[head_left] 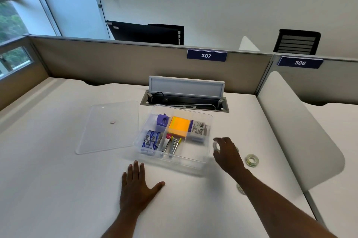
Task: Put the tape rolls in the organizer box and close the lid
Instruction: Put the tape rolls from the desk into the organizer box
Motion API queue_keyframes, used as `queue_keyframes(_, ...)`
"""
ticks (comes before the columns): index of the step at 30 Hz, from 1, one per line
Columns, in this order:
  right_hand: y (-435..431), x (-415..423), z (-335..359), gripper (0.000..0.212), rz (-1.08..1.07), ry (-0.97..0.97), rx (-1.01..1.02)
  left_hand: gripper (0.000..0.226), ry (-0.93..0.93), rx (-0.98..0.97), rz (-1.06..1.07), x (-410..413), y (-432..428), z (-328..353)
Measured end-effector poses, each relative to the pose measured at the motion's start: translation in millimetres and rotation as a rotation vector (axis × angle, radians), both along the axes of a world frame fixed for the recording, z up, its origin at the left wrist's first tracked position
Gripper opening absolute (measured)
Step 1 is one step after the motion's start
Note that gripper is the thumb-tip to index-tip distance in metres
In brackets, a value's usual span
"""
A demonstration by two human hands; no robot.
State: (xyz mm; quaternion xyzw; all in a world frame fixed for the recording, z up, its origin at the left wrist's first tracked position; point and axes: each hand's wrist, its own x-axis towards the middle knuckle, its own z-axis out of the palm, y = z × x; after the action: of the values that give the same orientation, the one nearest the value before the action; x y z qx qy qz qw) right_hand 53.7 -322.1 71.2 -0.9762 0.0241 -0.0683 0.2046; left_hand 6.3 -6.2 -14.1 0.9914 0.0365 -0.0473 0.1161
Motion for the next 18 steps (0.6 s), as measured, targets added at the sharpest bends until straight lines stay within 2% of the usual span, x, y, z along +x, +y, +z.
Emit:
queue_keyframes(2, 12, 14, 17, 0.044, 0.059, -0.04, 0.079, 0.12, -0.006, -0.001, 0.027, 4, -2, 1)
queue_keyframes(6, 33, 31, 24, 0.046, 0.196, 0.057, 0.084, 0.121, -0.029, -0.012, 0.033, 6, -4, -1)
queue_keyframes(18, 67, 52, -17, 0.042, 0.282, 0.304, -0.195, 0.12, -0.035, -0.018, 0.032, 8, -2, -4)
